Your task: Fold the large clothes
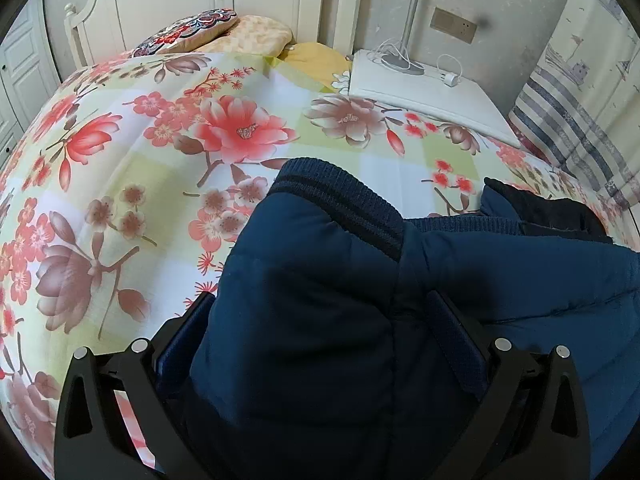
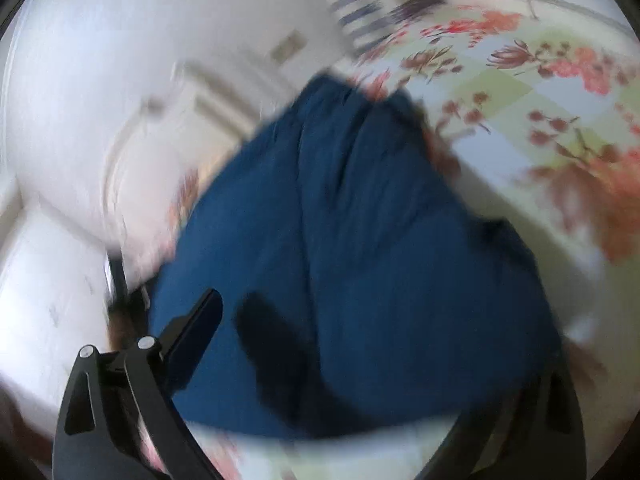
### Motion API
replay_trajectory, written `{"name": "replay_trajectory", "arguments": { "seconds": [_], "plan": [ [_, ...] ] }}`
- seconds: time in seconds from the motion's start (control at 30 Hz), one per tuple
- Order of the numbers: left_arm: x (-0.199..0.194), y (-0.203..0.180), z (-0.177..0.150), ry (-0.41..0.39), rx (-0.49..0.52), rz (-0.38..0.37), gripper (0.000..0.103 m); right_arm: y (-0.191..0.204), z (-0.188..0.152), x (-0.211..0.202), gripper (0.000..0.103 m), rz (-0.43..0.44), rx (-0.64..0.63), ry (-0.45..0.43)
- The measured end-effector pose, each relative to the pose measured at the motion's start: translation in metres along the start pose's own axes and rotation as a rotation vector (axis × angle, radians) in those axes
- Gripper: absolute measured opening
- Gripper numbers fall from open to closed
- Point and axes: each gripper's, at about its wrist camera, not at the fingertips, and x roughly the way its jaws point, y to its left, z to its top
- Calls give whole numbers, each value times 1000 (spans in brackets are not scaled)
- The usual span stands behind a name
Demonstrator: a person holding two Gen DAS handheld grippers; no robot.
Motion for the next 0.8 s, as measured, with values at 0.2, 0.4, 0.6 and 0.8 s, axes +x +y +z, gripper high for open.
{"name": "replay_trajectory", "arguments": {
  "seconds": [0.2,0.4,0.6,0.8],
  "plan": [
    [-4,3,1,-17,-18,24,99,-23,1,8,23,162,134,-106],
    [-81,-58,-4,-248,128,36,99,-19,-18,-43,21,190,27,-156],
    [-90,-187,-21,-236,347,74,99,-27,-23,-84,21,229,29,-194],
    [-41,-237,-60,-127,423,206,99,-21,-18,-112,21,212,-3,-224]
  ]
}}
